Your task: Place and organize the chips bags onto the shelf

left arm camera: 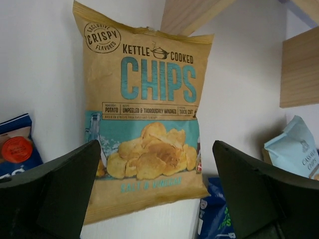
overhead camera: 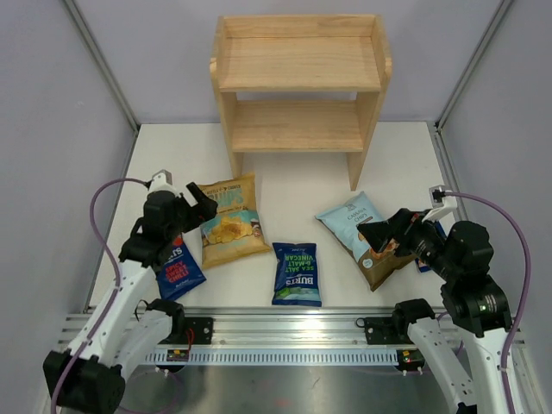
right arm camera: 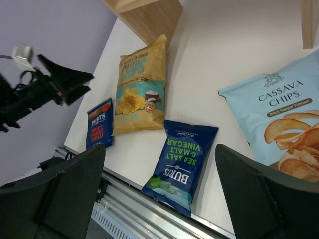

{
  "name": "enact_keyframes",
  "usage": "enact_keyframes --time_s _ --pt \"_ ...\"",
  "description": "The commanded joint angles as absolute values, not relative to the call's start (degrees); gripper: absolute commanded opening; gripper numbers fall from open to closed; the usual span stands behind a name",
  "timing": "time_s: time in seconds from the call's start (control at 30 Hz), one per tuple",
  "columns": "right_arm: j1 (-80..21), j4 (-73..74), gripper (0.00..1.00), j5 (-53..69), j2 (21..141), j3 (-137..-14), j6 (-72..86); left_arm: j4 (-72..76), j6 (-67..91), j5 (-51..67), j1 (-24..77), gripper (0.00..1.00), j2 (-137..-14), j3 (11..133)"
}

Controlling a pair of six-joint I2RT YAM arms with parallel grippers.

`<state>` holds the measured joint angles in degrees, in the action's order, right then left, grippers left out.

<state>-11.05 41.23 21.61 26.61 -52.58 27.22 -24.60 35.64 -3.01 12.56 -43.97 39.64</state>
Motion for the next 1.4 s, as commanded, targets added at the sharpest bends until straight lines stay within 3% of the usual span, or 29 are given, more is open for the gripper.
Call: enact_keyframes --time_s 0.0,0.17,0.5,0.83,0.93,1.2,1.37 --pt "-11.3 37.7 1.0 24.2 24.7 -53.4 29.4 -9.1 39.9 -3.3 12.0 0.99 -52.0 36.6" --pt "-11.3 38.5 0.99 26.5 23.7 -52.6 29.5 -2.3 36.2 -3.9 7.6 0.99 -63.2 36.5" --pt "-11.3 36.9 1.0 31.4 24.1 -50.2 30.7 27.5 39.0 33.1 -5.4 0.99 -89.1 37.5" --pt "-11.3 36.1 0.99 33.0 24.2 -49.7 30.4 41.9 47.1 39.5 -7.4 0.96 -100.9 35.6" --pt "-11.3 35.7 0.99 33.4 24.3 -49.6 30.7 47.6 50.2 39.2 -7.2 0.88 -102.2 32.9" --pt "-11.3 35.2 0.99 31.4 23.5 -49.6 31.6 52.2 52.5 34.7 -5.5 0.31 -99.1 27.8" --pt "-11.3 34.3 0.99 30.5 23.6 -48.3 32.3 55.1 56.2 33.9 -4.6 0.19 -93.3 24.8"
